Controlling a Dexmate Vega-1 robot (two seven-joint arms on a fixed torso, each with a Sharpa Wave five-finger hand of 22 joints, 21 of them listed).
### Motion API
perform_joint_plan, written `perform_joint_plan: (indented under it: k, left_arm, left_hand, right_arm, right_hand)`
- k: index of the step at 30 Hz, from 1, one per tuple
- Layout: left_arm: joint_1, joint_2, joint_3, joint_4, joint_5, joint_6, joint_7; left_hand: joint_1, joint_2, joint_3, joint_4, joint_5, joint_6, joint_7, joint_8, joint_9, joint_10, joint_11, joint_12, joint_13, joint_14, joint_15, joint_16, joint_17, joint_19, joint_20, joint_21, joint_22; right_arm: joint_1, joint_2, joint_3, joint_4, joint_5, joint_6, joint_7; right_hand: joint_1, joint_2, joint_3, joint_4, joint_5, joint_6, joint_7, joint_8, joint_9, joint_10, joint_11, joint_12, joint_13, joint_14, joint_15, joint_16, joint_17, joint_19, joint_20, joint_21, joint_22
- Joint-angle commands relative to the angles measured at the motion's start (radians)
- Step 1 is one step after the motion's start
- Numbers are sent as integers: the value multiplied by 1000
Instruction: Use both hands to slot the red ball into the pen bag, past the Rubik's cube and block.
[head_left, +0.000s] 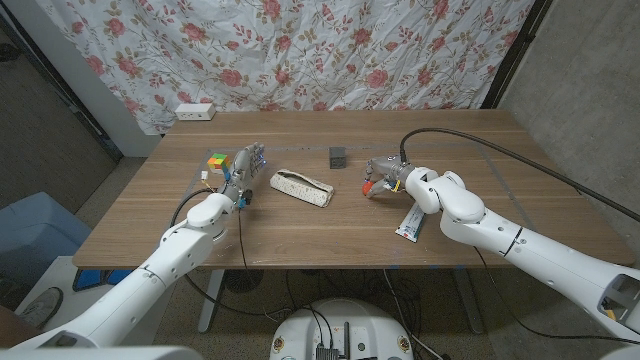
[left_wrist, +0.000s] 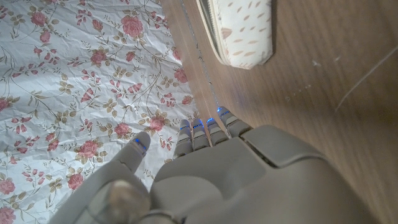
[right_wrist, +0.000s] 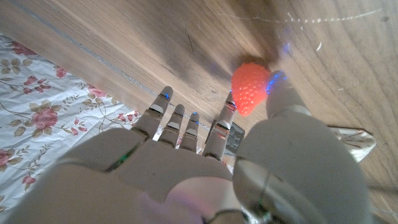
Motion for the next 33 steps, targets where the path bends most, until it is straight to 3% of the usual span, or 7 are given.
perform_joint_plan:
  k: [1,8,11,16,18,24,33]
  left_arm:
    - [-26,2,9,19,1,8,-25]
    - [-33,23,13,4,6,21,-45]
    - [-29,34,11,-6,10,19,-50]
    - [-12,66,6,-38,28,20,-51]
    - [-3,76,2,-53,38,17,-42]
    - [14,122,-6,-97,59,34,-48]
    - [7,180,-1,-137,105,75,-60]
  left_hand:
    - [-10,83,10,-1,-1,9,3,-2,5,5,2,-3,3,4,-2,0,6,2,1,6,1]
    - [-10,82,10,-3,-2,9,1,-2,5,6,1,-3,3,0,2,-1,6,0,4,5,1]
    - [-2,75,12,-17,-3,21,-11,2,5,9,0,-2,3,-1,0,-3,3,0,7,5,1]
    - [19,56,14,-59,-10,60,-36,12,5,16,-11,0,3,0,-7,-4,0,2,5,4,-1]
    - [39,49,19,-101,-16,89,-59,15,5,25,-18,2,3,1,-11,-3,-1,6,5,3,-2]
    - [57,45,24,-137,-22,113,-67,17,6,34,-31,3,3,7,-23,-2,-1,11,0,3,-2]
    - [104,42,40,-225,-32,155,-91,18,6,61,-50,7,3,26,-43,0,0,35,-2,6,-3]
  right_arm:
    - [1,-3,6,0,6,12,-23]
    - [1,-12,13,-18,2,12,-14]
    - [-4,-18,19,-32,3,12,-15]
    - [-11,-22,30,-48,4,6,-13]
    - [-13,-23,34,-53,7,4,-11]
    - [-16,-26,41,-65,6,0,-4]
    - [-22,-32,57,-78,22,-3,-2]
  right_hand:
    - [19,1,5,5,-3,23,-1,12,7,16,3,5,3,12,-2,6,5,14,-5,-1,4]
    - [22,1,5,6,-4,35,-1,18,8,19,1,4,2,12,-2,6,6,16,-7,-1,4]
    - [22,0,4,7,-4,38,-1,20,8,21,2,4,2,13,-1,6,7,17,-7,-2,4]
    - [23,0,4,8,-4,43,-2,22,9,23,2,3,2,12,-5,6,8,17,-8,-2,4]
    - [23,0,3,8,-4,45,-2,23,9,24,2,3,2,13,-4,7,8,17,-8,-3,4]
    - [23,0,3,9,-4,48,-2,25,9,25,2,2,2,13,-3,7,9,18,-8,-3,4]
    - [22,-1,1,10,-4,53,-2,27,9,27,2,2,2,14,-3,7,10,18,-7,-4,4]
